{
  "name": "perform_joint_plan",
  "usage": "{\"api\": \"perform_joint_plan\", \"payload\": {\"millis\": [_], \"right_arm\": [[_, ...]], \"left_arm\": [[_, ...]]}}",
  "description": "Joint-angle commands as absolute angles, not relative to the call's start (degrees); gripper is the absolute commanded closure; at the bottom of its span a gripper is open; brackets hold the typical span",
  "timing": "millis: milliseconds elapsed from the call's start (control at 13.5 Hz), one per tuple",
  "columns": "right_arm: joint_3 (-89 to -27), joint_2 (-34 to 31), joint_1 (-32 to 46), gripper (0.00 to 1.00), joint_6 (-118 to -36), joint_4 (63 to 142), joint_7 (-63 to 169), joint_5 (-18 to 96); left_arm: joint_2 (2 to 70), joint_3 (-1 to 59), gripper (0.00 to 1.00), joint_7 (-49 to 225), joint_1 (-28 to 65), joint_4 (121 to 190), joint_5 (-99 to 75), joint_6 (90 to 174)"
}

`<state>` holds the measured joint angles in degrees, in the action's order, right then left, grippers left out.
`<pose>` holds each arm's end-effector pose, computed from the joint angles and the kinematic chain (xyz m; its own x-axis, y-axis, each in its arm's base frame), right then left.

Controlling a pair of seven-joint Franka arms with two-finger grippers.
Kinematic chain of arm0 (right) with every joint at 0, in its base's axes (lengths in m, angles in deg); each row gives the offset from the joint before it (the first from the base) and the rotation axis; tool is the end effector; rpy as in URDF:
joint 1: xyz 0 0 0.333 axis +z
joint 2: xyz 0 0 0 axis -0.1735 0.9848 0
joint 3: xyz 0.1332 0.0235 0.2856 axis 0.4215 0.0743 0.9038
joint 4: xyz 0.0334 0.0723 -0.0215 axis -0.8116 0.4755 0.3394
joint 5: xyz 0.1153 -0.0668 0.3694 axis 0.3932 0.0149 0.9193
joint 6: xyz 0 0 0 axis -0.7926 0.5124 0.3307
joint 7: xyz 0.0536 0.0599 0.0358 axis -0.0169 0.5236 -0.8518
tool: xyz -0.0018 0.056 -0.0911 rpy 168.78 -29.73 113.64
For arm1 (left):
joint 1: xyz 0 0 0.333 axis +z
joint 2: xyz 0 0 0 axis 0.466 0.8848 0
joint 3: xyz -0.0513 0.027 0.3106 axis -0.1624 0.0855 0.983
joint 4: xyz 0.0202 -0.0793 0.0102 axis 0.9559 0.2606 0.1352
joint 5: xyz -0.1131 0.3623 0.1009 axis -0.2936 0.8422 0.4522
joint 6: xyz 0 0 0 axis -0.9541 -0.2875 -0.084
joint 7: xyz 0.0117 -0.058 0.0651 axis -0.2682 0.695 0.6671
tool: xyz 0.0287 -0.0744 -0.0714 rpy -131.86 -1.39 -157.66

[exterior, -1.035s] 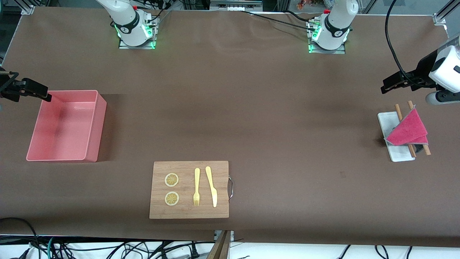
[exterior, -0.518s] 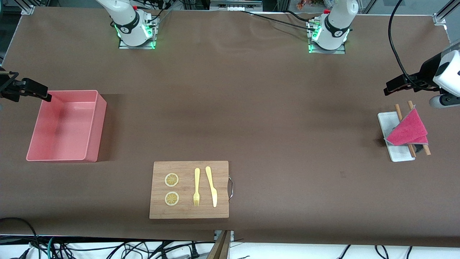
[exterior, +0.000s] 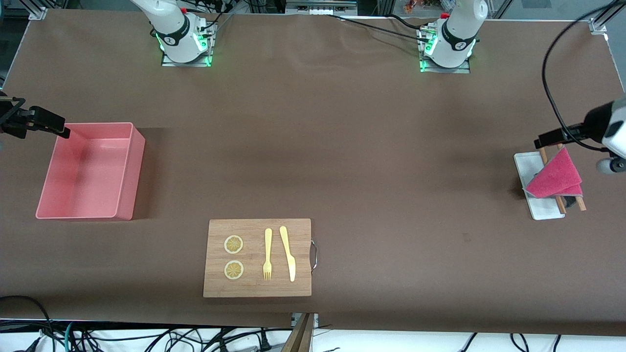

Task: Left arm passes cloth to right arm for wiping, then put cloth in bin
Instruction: 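Reach the left gripper down to the pink cloth on the sticks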

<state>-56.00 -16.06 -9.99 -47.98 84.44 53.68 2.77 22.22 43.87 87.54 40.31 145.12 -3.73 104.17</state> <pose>0.5968 -0.0328 0.6034 0.9983 0.0136 -0.0574 0.0136 -0.9999 -0.0001 0.5934 0.0955 0.5100 0.9454 0.2509 -0.2080 0.2562 -0.9666 -0.0016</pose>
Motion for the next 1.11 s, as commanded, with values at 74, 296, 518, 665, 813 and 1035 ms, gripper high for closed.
{"api": "perform_joint_plan", "payload": {"millis": [74, 296, 518, 665, 813, 1035], "right_arm": [[-55.64, -15.76, -10.26, 0.00, -47.66, 83.41, 53.90, 3.75], [-55.64, -15.76, -10.34, 0.00, -47.74, 83.41, 53.90, 3.75], [-55.64, -15.76, -10.26, 0.00, -47.66, 83.41, 53.82, 3.75], [-55.64, -15.76, -10.34, 0.00, -47.74, 83.41, 53.82, 3.75], [-55.55, -15.76, -10.08, 0.00, -47.74, 83.41, 53.99, 3.84], [-55.38, -15.76, -10.08, 0.00, -47.74, 83.41, 53.90, 3.84]], "left_arm": [[29.90, 43.51, 0.00, 83.51, 44.73, 143.54, 1.95, 111.44], [35.17, 43.51, 0.00, 83.25, 48.41, 142.76, 6.34, 117.24], [37.90, 43.33, 0.00, 82.46, 53.16, 142.75, 5.56, 120.51], [39.74, 43.33, 0.00, 81.14, 54.75, 143.01, 5.21, 122.26], [40.46, 43.33, 0.00, 81.05, 54.93, 143.37, 4.68, 122.18], [41.86, 43.33, 0.00, 78.00, 56.25, 143.37, 1.97, 122.18]]}}
